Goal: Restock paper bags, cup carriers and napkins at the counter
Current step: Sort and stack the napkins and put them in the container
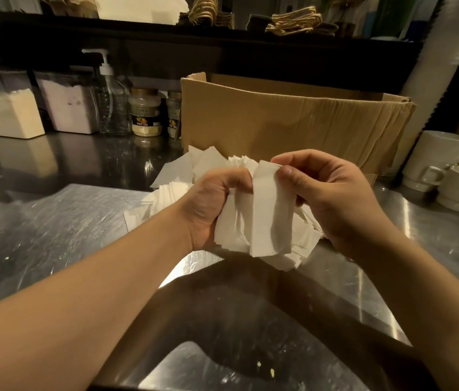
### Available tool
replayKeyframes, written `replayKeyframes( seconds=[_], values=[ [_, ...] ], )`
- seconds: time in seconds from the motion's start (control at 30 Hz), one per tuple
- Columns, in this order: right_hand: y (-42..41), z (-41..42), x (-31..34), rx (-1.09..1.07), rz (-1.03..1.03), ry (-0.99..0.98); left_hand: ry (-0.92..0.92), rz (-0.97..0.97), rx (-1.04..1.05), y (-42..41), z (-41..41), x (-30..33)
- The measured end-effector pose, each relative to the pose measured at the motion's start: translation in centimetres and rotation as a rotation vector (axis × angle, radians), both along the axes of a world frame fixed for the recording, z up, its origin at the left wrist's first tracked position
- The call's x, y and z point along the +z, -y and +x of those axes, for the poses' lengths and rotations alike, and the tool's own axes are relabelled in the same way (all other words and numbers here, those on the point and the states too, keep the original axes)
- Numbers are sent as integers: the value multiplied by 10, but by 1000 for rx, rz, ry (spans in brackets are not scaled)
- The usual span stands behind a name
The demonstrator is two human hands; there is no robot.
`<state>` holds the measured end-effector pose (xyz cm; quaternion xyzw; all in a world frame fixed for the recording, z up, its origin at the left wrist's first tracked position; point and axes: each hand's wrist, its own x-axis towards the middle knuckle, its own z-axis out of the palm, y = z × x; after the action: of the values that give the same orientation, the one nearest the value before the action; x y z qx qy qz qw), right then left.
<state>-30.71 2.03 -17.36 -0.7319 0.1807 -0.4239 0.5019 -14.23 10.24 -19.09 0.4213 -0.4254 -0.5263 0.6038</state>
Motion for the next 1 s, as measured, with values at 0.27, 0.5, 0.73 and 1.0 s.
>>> replayKeyframes(
  seconds=[0.27,0.5,0.73,1.0],
  values=[
    [-7,7,-9,-135,61,9,-28,-31,21,4,-9,-2],
    [-7,12,-18,-243,-112,-39,-98,-10,-50,2,-13,-6],
    [-2,5,-19,-196,-637,-216,-199,5,6,5,-5,-5],
    [2,11,-27,-60,-638,-428,-235,2,-48,4,-2,-2]
  ],
)
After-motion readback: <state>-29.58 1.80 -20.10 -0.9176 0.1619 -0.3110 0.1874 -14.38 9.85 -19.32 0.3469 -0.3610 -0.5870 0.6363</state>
